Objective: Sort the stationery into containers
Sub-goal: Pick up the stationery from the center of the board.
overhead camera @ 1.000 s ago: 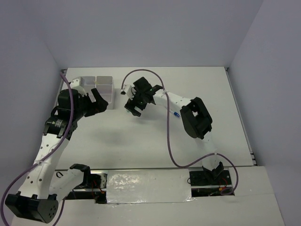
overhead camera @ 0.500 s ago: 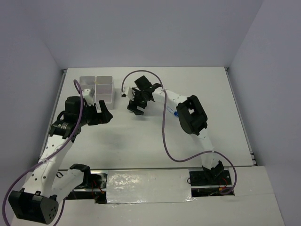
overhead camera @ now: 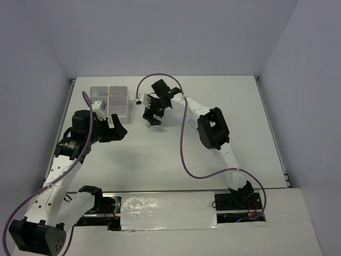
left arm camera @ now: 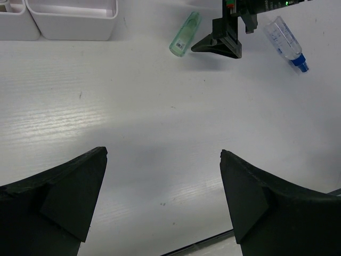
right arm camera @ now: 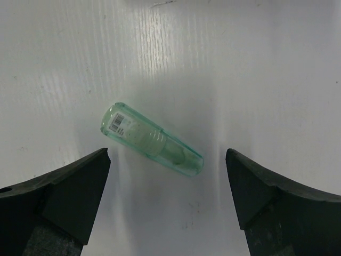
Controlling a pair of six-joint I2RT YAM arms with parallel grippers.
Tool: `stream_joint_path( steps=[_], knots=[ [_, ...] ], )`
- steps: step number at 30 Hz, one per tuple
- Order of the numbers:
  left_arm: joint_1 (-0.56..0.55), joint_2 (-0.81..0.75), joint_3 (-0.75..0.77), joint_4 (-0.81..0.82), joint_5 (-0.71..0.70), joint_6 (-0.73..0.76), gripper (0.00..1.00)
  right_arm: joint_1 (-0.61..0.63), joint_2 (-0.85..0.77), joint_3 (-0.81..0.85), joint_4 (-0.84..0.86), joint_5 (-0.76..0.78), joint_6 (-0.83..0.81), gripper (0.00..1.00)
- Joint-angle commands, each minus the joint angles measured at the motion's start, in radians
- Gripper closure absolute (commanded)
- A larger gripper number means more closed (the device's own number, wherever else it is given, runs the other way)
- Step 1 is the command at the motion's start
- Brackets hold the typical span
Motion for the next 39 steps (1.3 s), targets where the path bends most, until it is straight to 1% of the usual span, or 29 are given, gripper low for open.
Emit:
stream_joint_path(
  steps=[1, 3, 6, 10, 11, 13, 15, 16, 18, 19, 20, 21, 22, 25, 26, 28, 30, 32, 33, 34, 35, 36, 39],
  knots=[
    [0.005, -0.009, 0.004, 0.038, 0.026, 0.030, 0.01, 0.000, 0.079, 0.161, -0.152, -0.053, -0.026, 0.04],
    [0.003, -0.008, 0.004, 0.040, 0.029, 0.030, 0.01, 0.000, 0.095, 0.190, -0.157, -0.034, -0.011, 0.04],
    [0.006, -0.006, 0.007, 0.040, 0.036, 0.032, 0.01, 0.000, 0.098, 0.186, -0.144, -0.010, 0.000, 0.02],
    [0.006, -0.005, 0.006, 0.040, 0.039, 0.032, 0.01, 0.000, 0.131, 0.212, -0.183, 0.035, 0.011, 0.02],
    [0.006, -0.008, 0.006, 0.041, 0.039, 0.032, 0.01, 0.000, 0.137, 0.212, -0.201, 0.057, 0.011, 0.03],
    [0.008, -0.009, 0.006, 0.043, 0.043, 0.032, 0.01, 0.003, 0.135, 0.201, -0.210, 0.053, 0.017, 0.07],
    [0.009, -0.009, 0.006, 0.043, 0.048, 0.032, 0.01, 0.021, 0.119, 0.168, -0.206, 0.068, 0.000, 0.13],
    [0.011, -0.008, 0.006, 0.043, 0.051, 0.032, 0.01, 0.029, 0.119, 0.165, -0.216, 0.062, -0.008, 0.19],
    [0.012, -0.011, 0.006, 0.043, 0.051, 0.033, 0.01, 0.047, 0.125, 0.169, -0.239, 0.058, -0.003, 0.27],
    [0.012, -0.012, 0.004, 0.043, 0.051, 0.033, 0.01, 0.055, 0.125, 0.166, -0.241, 0.059, 0.005, 0.39],
    [0.012, -0.016, 0.004, 0.043, 0.051, 0.033, 0.01, 0.063, 0.119, 0.149, -0.232, 0.065, 0.017, 0.47],
    [0.014, -0.019, 0.004, 0.043, 0.051, 0.033, 0.01, 0.071, 0.112, 0.131, -0.223, 0.070, 0.026, 0.50],
    [0.014, -0.017, 0.005, 0.043, 0.051, 0.032, 0.01, 0.081, 0.101, 0.106, -0.207, 0.075, 0.037, 0.50],
    [0.014, -0.019, 0.004, 0.045, 0.059, 0.033, 0.01, 0.092, -0.002, -0.074, -0.100, 0.062, 0.089, 0.51],
    [0.014, -0.019, 0.004, 0.045, 0.059, 0.033, 0.01, 0.094, -0.019, -0.105, -0.060, 0.046, 0.116, 0.52],
    [0.014, -0.022, 0.004, 0.046, 0.054, 0.032, 0.01, 0.097, -0.048, -0.177, -0.033, 0.027, 0.146, 0.51],
    [0.014, -0.026, 0.001, 0.045, 0.054, 0.032, 0.01, 0.107, -0.085, -0.216, -0.016, -0.003, 0.175, 0.50],
    [0.014, -0.031, 0.001, 0.045, 0.054, 0.030, 0.01, 0.132, -0.129, -0.292, 0.013, 0.002, 0.192, 0.41],
    [0.014, -0.032, 0.001, 0.045, 0.052, 0.030, 0.01, 0.143, -0.149, -0.324, 0.071, 0.024, 0.198, 0.32],
    [0.014, -0.034, 0.001, 0.046, 0.054, 0.029, 0.01, 0.153, -0.168, -0.389, 0.110, 0.045, 0.199, 0.27],
    [0.014, -0.037, -0.002, 0.046, 0.056, 0.029, 0.01, 0.160, -0.200, -0.417, 0.192, 0.068, 0.202, 0.25],
    [0.014, -0.039, -0.002, 0.048, 0.059, 0.029, 0.01, 0.172, -0.209, -0.432, 0.217, 0.084, 0.196, 0.24],
    [0.014, -0.039, -0.004, 0.049, 0.062, 0.030, 0.01, 0.172, -0.185, -0.396, 0.225, 0.127, 0.187, 0.22]
  ],
)
